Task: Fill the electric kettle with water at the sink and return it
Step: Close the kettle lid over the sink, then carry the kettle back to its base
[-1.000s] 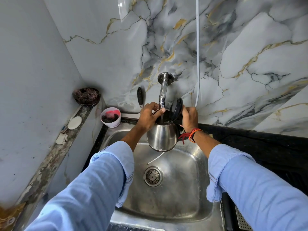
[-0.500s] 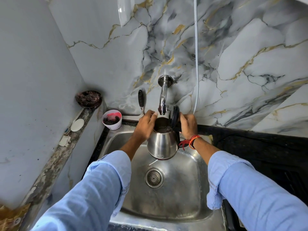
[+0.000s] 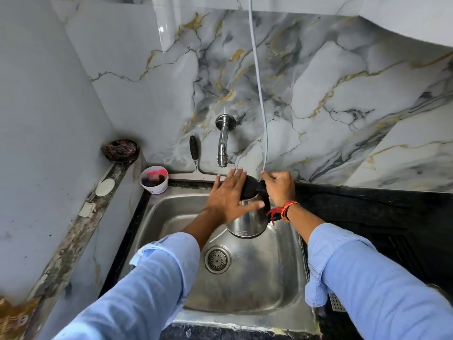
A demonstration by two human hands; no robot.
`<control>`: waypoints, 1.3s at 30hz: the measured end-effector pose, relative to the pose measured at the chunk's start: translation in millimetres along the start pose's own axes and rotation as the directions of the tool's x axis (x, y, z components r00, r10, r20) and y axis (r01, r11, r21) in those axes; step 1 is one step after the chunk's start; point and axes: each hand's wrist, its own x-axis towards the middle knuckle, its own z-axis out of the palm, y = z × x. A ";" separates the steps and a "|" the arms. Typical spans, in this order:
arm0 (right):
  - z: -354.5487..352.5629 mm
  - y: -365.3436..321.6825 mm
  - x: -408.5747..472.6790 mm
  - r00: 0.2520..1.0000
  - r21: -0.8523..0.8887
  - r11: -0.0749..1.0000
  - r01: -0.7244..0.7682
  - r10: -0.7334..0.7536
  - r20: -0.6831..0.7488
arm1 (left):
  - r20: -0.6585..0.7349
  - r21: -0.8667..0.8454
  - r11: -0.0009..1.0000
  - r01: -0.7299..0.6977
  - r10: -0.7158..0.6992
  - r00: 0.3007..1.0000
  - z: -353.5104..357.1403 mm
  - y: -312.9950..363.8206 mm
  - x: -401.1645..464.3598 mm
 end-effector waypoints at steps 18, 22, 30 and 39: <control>-142.4 30.0 -3.0 0.989 0.029 0.992 0.125 -0.127 0.077 | 0.119 -0.095 0.995 0.033 -0.022 0.993 8.1 115.8 14.2; -194.0 69.7 -1.8 0.967 0.084 0.994 0.075 -0.093 0.239 | 0.098 -0.064 0.998 0.029 -0.022 0.995 40.2 172.3 17.2; -286.8 173.8 7.1 0.785 -0.055 0.976 0.210 -0.135 0.605 | 0.117 0.018 0.999 0.049 -0.051 0.992 110.5 274.6 32.4; -309.4 214.4 15.4 0.727 -0.111 0.947 0.302 -0.153 0.669 | 0.171 0.122 0.988 0.098 -0.118 0.978 139.6 313.4 43.5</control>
